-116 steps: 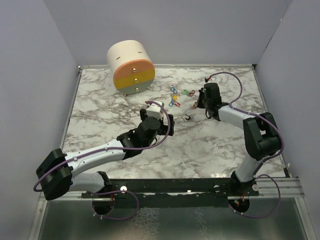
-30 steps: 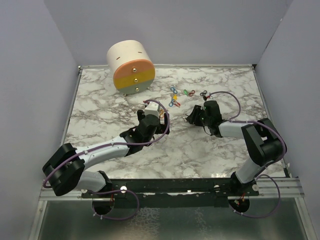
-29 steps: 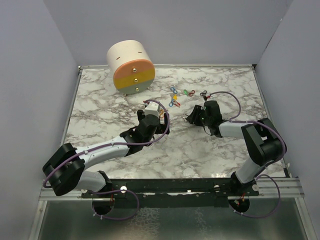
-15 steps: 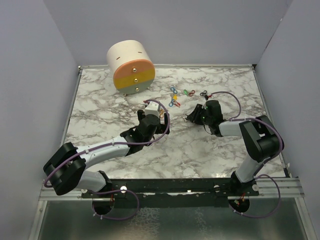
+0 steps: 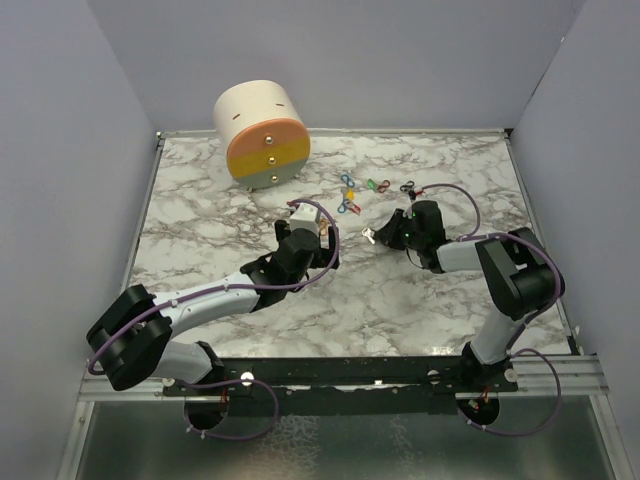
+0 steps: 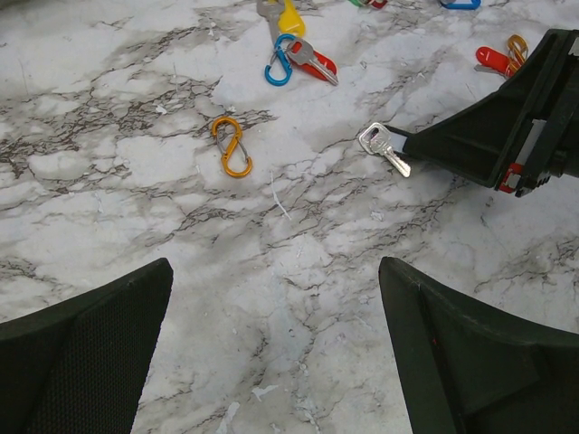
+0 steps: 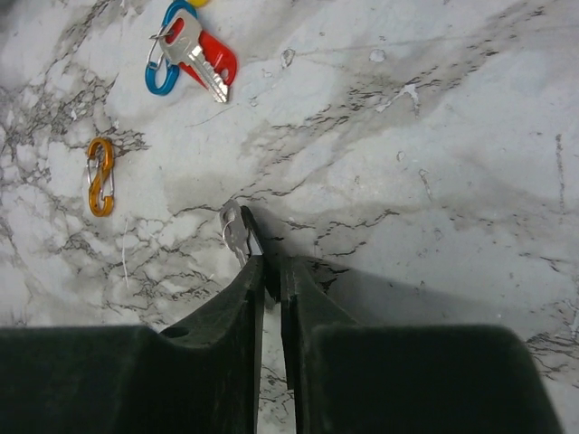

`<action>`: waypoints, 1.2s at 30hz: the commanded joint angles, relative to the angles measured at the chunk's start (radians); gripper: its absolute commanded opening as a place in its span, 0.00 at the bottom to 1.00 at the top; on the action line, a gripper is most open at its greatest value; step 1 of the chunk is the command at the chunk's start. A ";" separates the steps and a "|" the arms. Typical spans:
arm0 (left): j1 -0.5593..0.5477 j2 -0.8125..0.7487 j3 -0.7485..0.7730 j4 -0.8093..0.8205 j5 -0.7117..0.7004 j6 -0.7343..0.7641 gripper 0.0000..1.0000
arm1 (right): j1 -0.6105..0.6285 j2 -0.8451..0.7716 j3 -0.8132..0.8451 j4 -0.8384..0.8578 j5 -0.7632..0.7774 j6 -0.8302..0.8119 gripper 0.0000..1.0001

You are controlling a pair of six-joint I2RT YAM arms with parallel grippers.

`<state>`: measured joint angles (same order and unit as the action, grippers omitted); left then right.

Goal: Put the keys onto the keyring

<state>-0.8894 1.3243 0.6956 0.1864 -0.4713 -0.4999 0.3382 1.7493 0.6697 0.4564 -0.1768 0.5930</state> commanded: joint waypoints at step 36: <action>0.006 0.003 0.000 0.022 0.030 -0.015 0.96 | 0.042 -0.641 -0.106 -0.203 0.062 -0.280 0.01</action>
<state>-0.8890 1.3243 0.6930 0.1902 -0.4522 -0.5102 0.3676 1.1339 0.5468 0.2829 -0.1242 0.3336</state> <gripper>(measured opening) 0.967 0.017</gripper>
